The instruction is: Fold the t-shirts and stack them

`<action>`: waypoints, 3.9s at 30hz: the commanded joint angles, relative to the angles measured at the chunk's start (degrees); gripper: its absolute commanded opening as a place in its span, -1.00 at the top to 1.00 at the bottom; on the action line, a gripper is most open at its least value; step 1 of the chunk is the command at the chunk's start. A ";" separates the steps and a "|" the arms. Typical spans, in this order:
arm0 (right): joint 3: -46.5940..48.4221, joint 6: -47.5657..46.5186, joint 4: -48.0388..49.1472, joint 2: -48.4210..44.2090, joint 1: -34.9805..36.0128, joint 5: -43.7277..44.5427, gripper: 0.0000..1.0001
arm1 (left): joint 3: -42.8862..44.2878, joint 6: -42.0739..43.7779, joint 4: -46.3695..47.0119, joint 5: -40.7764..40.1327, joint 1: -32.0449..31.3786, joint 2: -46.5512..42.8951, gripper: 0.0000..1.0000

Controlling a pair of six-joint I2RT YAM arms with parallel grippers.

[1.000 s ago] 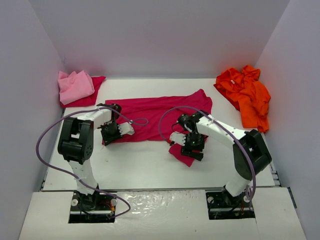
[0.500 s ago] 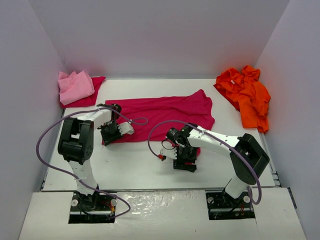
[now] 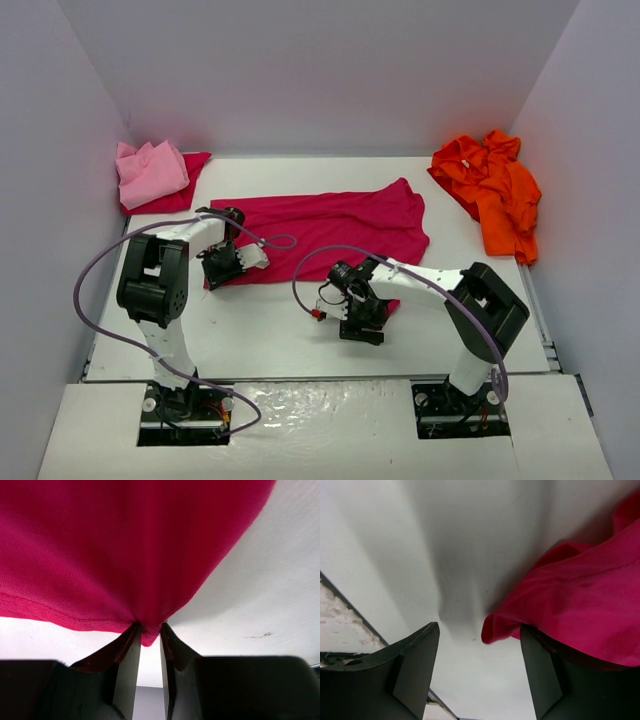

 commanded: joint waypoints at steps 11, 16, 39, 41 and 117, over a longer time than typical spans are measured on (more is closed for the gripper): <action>-4.14 3.51 7.09 2.92 0.84 7.27 0.98 | 0.31 -0.72 2.43 0.65 -0.91 0.08 0.93; -7.21 2.93 7.88 -1.90 -0.94 17.85 1.00 | -2.27 -0.05 5.79 -0.53 0.38 -3.33 1.00; 4.52 -6.41 -8.55 -32.03 -17.26 21.72 1.00 | -7.83 4.01 -3.79 2.31 4.44 -28.62 1.00; 6.77 -6.94 -11.09 -32.48 -18.17 19.71 1.00 | -8.84 4.76 -3.96 1.61 4.50 -30.71 1.00; 35.04 -3.18 12.17 7.28 -31.62 20.36 1.00 | 28.15 -8.41 17.99 6.71 9.17 0.80 0.70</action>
